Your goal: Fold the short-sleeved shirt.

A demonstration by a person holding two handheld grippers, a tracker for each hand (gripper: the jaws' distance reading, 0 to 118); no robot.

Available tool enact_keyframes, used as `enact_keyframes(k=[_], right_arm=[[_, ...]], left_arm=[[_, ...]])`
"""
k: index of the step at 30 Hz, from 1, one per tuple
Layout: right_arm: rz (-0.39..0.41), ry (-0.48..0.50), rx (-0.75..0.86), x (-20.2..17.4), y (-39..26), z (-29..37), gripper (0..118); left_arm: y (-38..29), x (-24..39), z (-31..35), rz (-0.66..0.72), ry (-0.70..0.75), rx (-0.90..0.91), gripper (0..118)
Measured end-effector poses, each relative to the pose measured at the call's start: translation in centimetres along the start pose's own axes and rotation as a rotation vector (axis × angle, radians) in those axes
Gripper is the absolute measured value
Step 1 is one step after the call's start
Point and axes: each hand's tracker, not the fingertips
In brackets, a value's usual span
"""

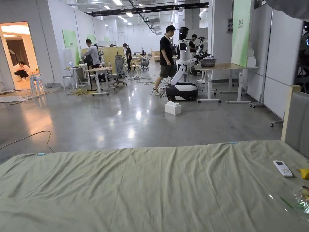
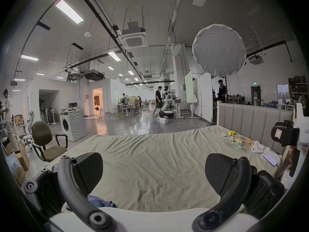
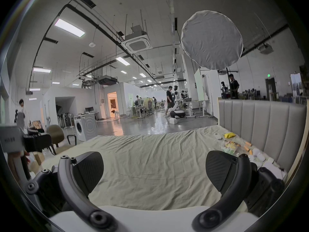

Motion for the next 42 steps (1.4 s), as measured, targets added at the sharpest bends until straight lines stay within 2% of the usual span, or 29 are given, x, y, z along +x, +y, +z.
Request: enact_keyframes(k=[3, 4, 6, 10, 13, 16, 19, 21, 28, 35, 42], right_arm=[[-0.135, 0.045, -0.015, 0.4, 1.0, -0.1, 118], [-0.197, 0.049, -0.075, 0.5, 1.1, -0.2, 118], [-0.179, 0.014, -0.05, 0.4, 2.2, -0.3, 118], [-0.229, -0.124, -0.159, -0.6, 3.5, -0.4, 118], [-0.284, -0.114, -0.224, -1.2, 4.0, -0.3, 118], [-0.246, -0.106, -0.221, -2.0, 4.0, -0.1, 118], [-0.087, -0.159, -0.19, -3.4, 4.2, -0.1, 118], [-0.032, -0.155, -0.192, -4.1, 4.1, -0.1, 118], [-0.057, -0.082, -0.18, -5.1, 4.3, 0.6, 118], [-0.017, -0.096, -0.152, -5.5, 4.5, 0.9, 118], [-0.067, -0.131, -0.175, -4.4, 4.7, 0.1, 118]], left_arm=[[0.0, 0.1, 0.0, -0.002, 0.0, -0.002, 118], [0.0, 0.1, 0.0, -0.001, 0.0, -0.004, 118], [0.2, 0.0, 0.0, 0.006, 0.002, -0.003, 118], [1.2, -0.1, 0.1, 0.038, 0.0, 0.007, 118], [1.8, 0.2, 0.4, 0.04, -0.012, -0.006, 118], [2.2, 0.5, 0.6, 0.039, -0.013, -0.029, 118], [2.9, 0.9, 1.4, 0.049, -0.038, -0.025, 118], [2.9, 1.0, 1.6, 0.047, -0.046, -0.023, 118], [2.4, 1.3, 1.4, 0.035, -0.05, -0.033, 118], [3.1, 1.4, 1.9, 0.045, -0.054, -0.039, 118], [3.7, 1.7, 2.5, 0.048, -0.072, -0.024, 118]])
